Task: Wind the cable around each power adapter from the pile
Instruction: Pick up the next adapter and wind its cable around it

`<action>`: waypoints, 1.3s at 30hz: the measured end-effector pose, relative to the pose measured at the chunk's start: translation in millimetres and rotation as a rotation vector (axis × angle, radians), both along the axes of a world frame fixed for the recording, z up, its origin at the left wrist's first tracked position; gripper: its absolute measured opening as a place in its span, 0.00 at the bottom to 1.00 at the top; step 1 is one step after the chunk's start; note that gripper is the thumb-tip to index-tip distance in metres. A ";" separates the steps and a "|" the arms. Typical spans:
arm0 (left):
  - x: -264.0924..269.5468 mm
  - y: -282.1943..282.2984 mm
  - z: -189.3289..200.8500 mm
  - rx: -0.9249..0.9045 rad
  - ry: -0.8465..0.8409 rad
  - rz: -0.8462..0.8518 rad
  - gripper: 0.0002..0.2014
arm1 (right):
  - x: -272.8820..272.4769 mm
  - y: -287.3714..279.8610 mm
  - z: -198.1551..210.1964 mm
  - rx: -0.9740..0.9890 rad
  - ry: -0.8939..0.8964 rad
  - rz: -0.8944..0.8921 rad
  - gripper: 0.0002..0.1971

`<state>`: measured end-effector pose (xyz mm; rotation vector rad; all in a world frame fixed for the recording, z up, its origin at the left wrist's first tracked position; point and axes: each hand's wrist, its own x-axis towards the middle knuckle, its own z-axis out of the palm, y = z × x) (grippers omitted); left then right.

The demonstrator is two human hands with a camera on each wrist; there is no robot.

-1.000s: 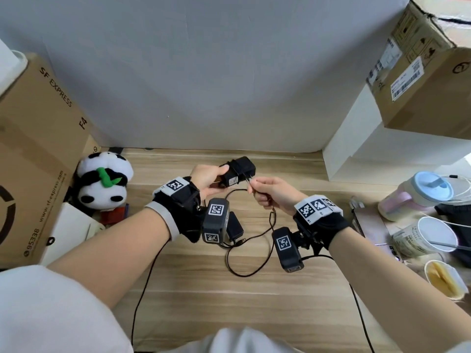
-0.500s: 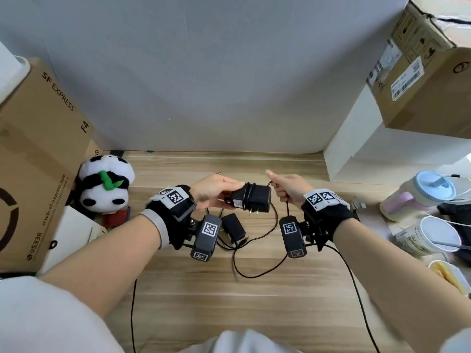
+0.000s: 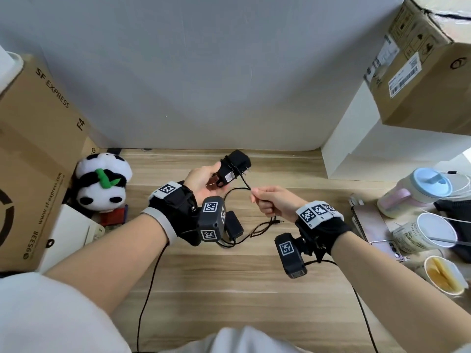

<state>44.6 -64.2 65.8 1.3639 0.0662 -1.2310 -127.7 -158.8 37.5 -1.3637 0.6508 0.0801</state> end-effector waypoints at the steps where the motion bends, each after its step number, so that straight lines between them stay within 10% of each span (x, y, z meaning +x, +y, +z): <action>1: 1.0 0.5 0.0 -0.028 0.032 0.008 0.07 | -2.9 -1.5 -3.5 0.022 0.014 -0.026 0.17; 6: -1.1 4.0 -3.7 -0.116 0.077 -0.131 0.09 | -10.5 -7.6 -12.0 0.003 0.082 -0.101 0.17; 13: -11.8 6.2 3.7 -0.013 -0.220 -0.911 0.14 | 0.4 -13.6 0.1 -0.138 0.229 -0.066 0.14; 22: -17.2 2.8 -10.4 -0.059 -0.178 -0.590 0.15 | 12.6 -3.3 5.9 -0.157 0.171 -0.299 0.12; 39: -6.4 13.0 -3.7 -0.053 -0.080 -0.663 0.13 | 12.9 -11.4 16.8 -0.293 0.043 -0.375 0.17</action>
